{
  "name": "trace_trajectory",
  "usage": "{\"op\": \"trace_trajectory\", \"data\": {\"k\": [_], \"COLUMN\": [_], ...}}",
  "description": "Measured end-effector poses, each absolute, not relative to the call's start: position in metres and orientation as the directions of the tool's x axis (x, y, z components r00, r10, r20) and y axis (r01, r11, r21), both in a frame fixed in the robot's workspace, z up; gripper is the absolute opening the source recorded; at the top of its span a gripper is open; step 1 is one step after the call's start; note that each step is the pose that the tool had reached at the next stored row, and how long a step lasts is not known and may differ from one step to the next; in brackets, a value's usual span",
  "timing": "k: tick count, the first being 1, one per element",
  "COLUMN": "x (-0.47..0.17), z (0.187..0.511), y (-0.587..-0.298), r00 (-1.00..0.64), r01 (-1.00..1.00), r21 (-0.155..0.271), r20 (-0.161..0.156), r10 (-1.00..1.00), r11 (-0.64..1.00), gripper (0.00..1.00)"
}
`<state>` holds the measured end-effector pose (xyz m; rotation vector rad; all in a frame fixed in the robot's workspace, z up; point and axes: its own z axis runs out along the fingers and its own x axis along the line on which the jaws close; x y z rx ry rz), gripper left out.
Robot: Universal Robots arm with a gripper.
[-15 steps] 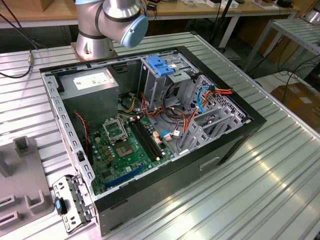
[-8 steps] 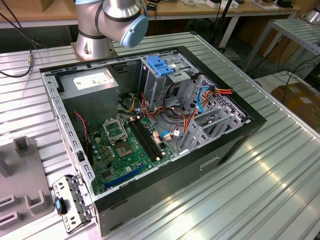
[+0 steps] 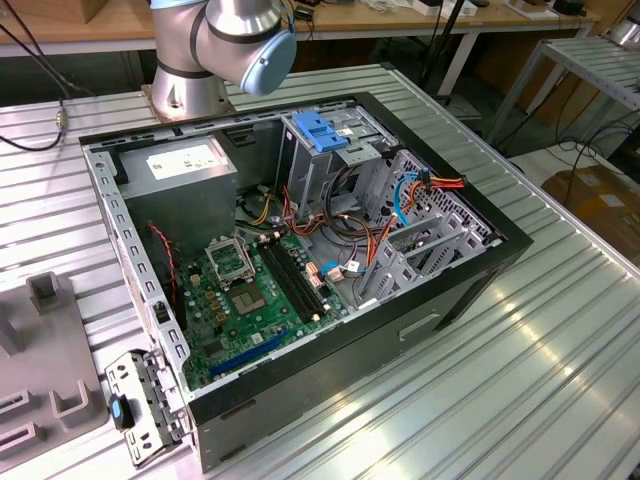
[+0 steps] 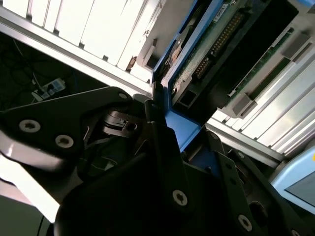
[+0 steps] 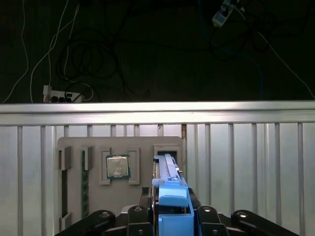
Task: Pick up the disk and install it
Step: 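Pick up the disk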
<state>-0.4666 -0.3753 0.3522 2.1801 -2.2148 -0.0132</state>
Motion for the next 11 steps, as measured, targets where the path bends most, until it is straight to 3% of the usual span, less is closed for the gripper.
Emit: {"op": "trace_trajectory", "data": {"k": [11], "x": [-0.467], "z": [0.380], "y": [-0.375], "r00": [-0.015], "r01": [-0.999], "r21": [0.030], "r20": [0.018], "r10": [-1.000], "r11": [0.016], "gripper": [0.37]}}
